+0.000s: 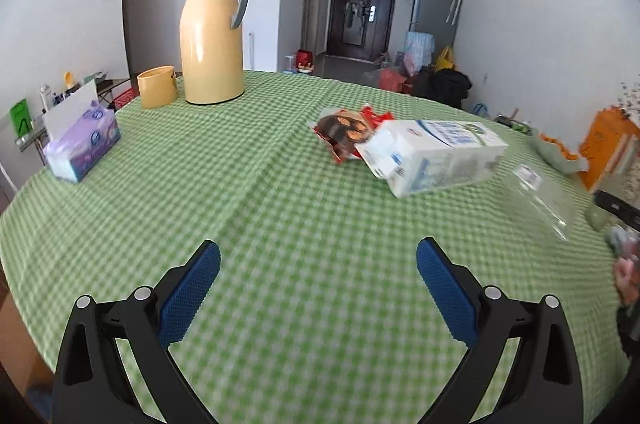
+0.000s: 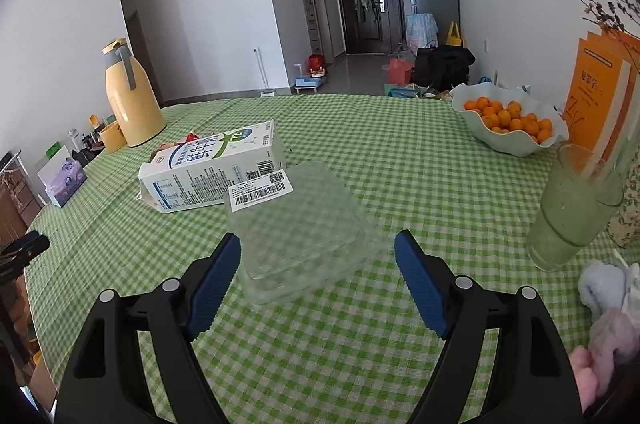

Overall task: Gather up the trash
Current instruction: 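Grasp the red snack wrapper with the left tool while the right tool grasps the white plastic bag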

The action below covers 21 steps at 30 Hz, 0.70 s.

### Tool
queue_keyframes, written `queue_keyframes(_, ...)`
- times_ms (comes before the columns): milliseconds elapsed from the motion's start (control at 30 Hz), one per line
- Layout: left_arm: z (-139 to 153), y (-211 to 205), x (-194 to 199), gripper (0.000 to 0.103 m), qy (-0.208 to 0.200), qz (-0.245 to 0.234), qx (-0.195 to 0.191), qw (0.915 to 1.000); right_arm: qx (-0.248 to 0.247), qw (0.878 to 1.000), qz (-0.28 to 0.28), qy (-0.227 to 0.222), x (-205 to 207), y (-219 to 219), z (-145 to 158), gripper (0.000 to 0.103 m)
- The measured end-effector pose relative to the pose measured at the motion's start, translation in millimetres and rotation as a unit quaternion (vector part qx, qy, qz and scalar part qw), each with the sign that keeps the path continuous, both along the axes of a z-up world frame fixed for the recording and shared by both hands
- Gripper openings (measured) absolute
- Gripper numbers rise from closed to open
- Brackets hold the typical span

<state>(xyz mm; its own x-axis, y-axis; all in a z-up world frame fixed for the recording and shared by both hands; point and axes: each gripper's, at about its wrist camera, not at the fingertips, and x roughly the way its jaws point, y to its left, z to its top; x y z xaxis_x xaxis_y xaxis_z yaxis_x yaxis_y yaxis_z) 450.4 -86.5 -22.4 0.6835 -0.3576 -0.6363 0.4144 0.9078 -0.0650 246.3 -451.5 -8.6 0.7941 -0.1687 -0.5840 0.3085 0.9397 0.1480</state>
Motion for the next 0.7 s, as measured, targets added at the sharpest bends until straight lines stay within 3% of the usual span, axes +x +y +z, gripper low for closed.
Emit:
queue_keyframes(200, -12.5, -23.8, 116.0, 0.094, 0.087, 0.031, -0.061, 0.9939, -0.017, 1.000, 0.016, -0.004, 22.0, -6.2, 15.7, 0.076)
queue_keyframes(233, -17.4, -31.4, 137.8, 0.088, 0.104, 0.032, -0.071, 0.9915, -0.017, 1.000, 0.018, -0.005, 27.3, -7.2, 18.7, 0.076)
queue_keyframes(333, -34.3, -52.4, 191.3, 0.067, 0.158, 0.041, -0.099, 0.9817, -0.026, 0.999, 0.036, -0.002, 44.8, -6.7, 29.0, 0.076)
queue_keyframes(467, -55.8, -73.3, 230.4, 0.065, 0.223, 0.037, -0.149, 0.9627, -0.044, 0.997, 0.070, -0.003, 81.0, -0.8, 46.9, 0.076)
queue_keyframes(500, -59.4, -79.6, 234.1, 0.057, 0.228, 0.034, -0.146, 0.9623, -0.048, 0.996, 0.076, -0.001, 91.1, 0.4, 49.9, 0.076)
queue_keyframes(533, -64.0, -87.3, 237.5, 0.031, 0.233, 0.028, -0.132, 0.9631, -0.055, 0.995, 0.084, 0.002, 102.9, 2.3, 52.7, 0.076)
queue_keyframes(567, -67.6, -93.8, 240.2, 0.014, 0.238, 0.015, -0.120, 0.9638, -0.060, 0.994, 0.091, 0.003, 112.5, 4.0, 55.0, 0.076)
queue_keyframes(633, -65.2, -102.7, 235.9, 0.001, 0.229, -0.013, -0.110, 0.9672, -0.070, 0.992, 0.106, 0.006, 137.5, 9.8, 59.4, 0.076)
queue_keyframes(700, -46.5, -102.8, 225.4, 0.001, 0.201, -0.036, -0.123, 0.9712, -0.074, 0.990, 0.118, 0.002, 158.0, 14.5, 64.2, 0.076)
